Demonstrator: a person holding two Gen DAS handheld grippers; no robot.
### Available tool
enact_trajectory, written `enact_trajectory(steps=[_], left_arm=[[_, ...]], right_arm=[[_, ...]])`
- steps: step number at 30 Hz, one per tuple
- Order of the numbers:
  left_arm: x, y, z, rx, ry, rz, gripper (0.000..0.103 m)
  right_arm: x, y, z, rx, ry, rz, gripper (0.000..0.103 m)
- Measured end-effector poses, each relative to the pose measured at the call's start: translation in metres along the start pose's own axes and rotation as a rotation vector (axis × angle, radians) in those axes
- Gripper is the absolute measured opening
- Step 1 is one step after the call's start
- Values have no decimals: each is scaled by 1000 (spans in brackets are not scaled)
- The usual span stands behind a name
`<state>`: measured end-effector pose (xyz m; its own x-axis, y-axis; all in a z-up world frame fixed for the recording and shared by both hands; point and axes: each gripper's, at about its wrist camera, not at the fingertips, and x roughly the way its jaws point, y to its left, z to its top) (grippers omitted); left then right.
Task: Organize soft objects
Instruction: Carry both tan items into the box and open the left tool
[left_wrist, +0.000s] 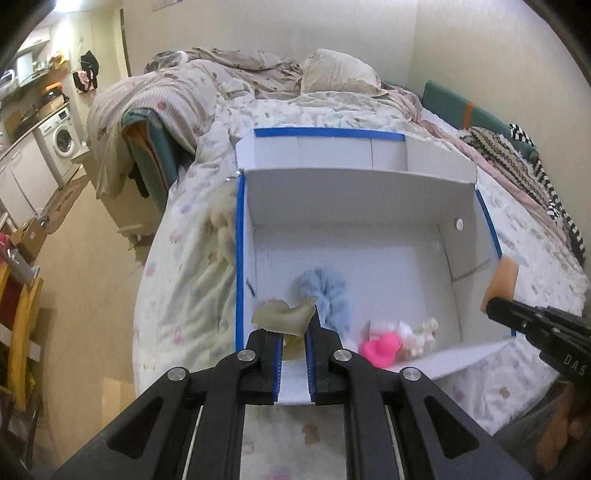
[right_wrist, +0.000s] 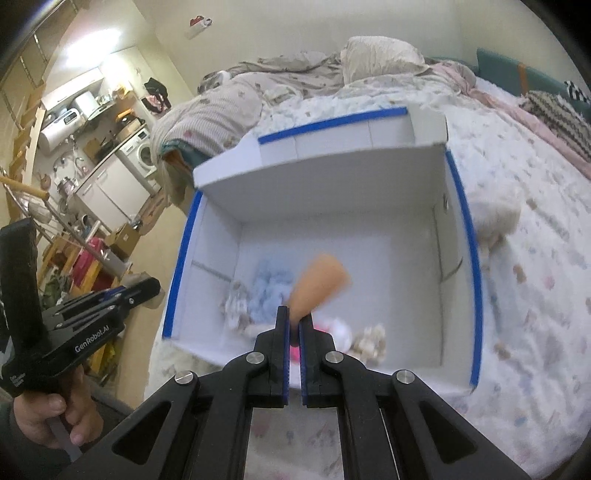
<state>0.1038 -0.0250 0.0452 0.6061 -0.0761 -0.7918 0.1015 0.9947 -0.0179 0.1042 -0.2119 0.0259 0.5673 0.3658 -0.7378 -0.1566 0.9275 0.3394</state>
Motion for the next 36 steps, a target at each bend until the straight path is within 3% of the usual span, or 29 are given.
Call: enact_trajectory(steps=[8,12,16,23,26,28,32,34,36], left_arm=[[29,-11,26,20,6,-8,10],[52,-12,21,32,21,-11,10],[80,-14,9,35,62,-22,10],[103,-27,-1,90,68,-11,11],[108,-25,0,68,81,-20,19],[110,-24,1,44,86,-39,32],[106,-26,3,40,63,-42,41],[105,-28,3,44,59,-54,57],[103,-28,3,37,54,-58,59]], right_arm=[[25,-23,12,32,4,-7,6],[49,-41,0,94,72,-28,6],[65,-42,-3,76,103,-54,6],[89,-46,0,91,147,-69,6],[94,-43,-2,88,159,-72,6],[97,-44,-2,87,169,-74,6],[100,-44,-1,93,181,-73,6],[100,-45,-1,98,182,-73,6],[100,-45,-1,103,185,-67,6]])
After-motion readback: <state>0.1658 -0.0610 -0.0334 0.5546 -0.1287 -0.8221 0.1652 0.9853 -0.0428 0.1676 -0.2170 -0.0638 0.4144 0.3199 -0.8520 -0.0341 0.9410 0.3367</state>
